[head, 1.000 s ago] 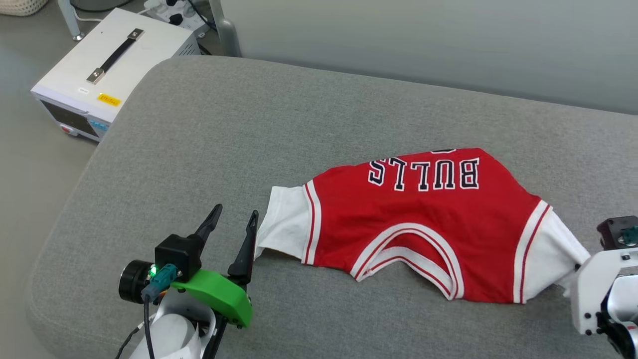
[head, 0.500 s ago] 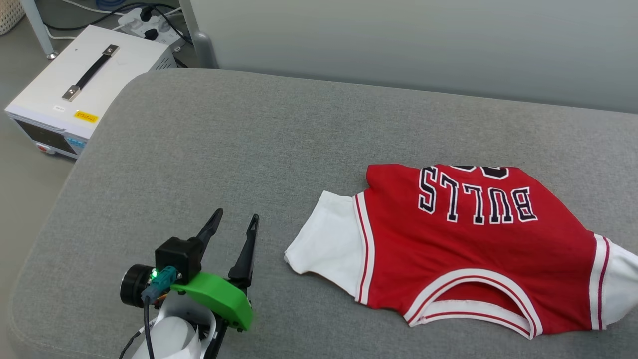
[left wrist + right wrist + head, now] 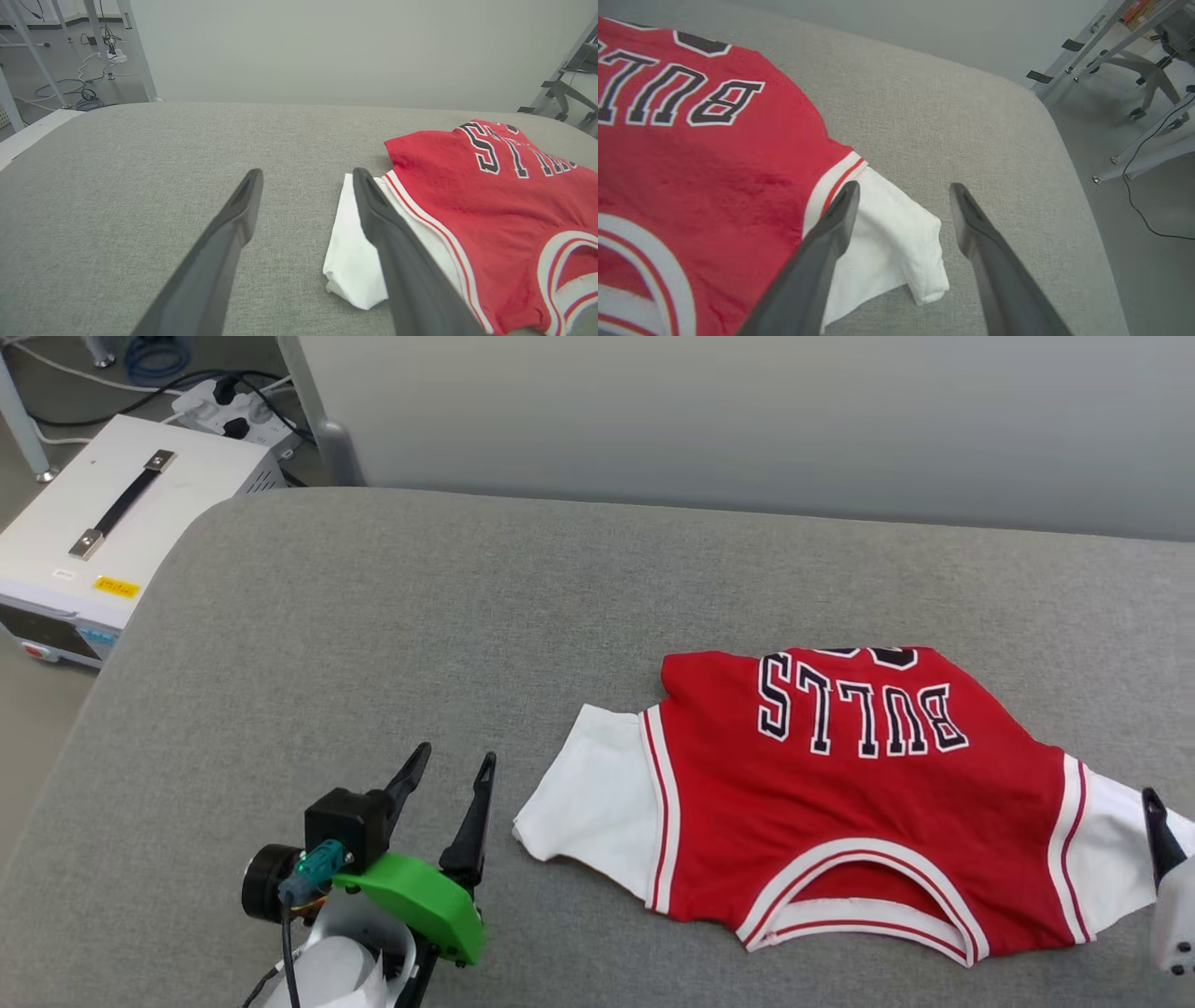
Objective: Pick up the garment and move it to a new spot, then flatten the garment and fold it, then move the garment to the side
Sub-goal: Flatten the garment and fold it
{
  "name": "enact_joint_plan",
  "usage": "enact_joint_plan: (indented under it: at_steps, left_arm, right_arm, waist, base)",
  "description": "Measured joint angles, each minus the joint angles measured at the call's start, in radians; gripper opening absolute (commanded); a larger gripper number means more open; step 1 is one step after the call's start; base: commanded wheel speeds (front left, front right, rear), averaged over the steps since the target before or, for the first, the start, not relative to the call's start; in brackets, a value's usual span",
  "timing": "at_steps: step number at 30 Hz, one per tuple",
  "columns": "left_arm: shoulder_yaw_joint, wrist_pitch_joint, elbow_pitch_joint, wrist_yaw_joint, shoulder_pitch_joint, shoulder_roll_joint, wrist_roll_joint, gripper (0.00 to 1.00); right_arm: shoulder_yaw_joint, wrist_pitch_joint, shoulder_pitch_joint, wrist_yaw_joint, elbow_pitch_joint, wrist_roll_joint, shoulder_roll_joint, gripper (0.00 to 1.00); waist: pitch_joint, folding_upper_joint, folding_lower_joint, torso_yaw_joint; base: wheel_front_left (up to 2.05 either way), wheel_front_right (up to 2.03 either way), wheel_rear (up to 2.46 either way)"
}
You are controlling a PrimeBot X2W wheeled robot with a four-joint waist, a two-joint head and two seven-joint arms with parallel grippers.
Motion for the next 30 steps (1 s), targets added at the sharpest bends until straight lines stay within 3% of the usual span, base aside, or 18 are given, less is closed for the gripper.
enact_joint_plan:
  at_steps: [7, 9, 14, 17, 20, 25, 30]
  left_arm:
    - [-0.013, 0.016, -0.017, -0.006, 0.017, -0.004, -0.013, 1.00]
    - [-0.018, 0.069, -0.045, -0.002, 0.018, -0.004, -0.036, 1.00]
    - [-0.032, 0.263, -0.093, 0.035, 0.012, 0.017, -0.045, 1.00]
    - [-0.065, 0.460, -0.116, 0.071, 0.002, 0.057, -0.041, 1.00]
    - [-0.071, 0.580, -0.142, 0.115, -0.004, 0.079, -0.035, 1.00]
    - [-0.074, 0.666, -0.147, 0.170, -0.011, 0.104, -0.009, 1.00]
    - [-0.072, 0.681, -0.116, 0.187, -0.016, 0.115, 0.003, 1.00]
  right_arm:
    - [-0.052, -0.189, 0.042, 0.000, -0.116, 0.006, 0.148, 1.00]
    - [-0.053, -0.230, 0.059, 0.000, -0.165, 0.006, 0.198, 1.00]
    - [-0.055, -0.228, 0.062, 0.000, -0.200, 0.006, 0.205, 1.00]
    - [-0.049, -0.227, 0.061, 0.000, -0.215, 0.006, 0.207, 1.00]
    - [-0.040, -0.219, 0.061, 0.000, -0.223, 0.006, 0.211, 1.00]
    - [-0.026, -0.217, 0.059, 0.000, -0.226, 0.006, 0.221, 1.00]
    - [-0.038, -0.216, 0.054, 0.000, -0.224, -0.003, 0.231, 1.00]
  waist:
    - [-0.006, 0.0000, 0.0000, -0.028]
    - [0.006, 0.0000, 0.0000, -0.044]
    - [0.032, 0.0000, 0.0000, -0.061]
    - [0.053, 0.0000, 0.0000, -0.074]
    - [0.071, 0.0000, 0.0000, -0.091]
    - [0.106, 0.0000, 0.0000, -0.124]
    - [0.144, 0.0000, 0.0000, -0.158]
  base:
    - [0.00, 0.00, 0.00]
    - [0.00, 0.00, 0.00]
    - [0.00, 0.00, 0.00]
    - [0.00, 0.00, 0.00]
    - [0.00, 0.00, 0.00]
    - [0.00, 0.00, 0.00]
    - [0.00, 0.00, 0.00]
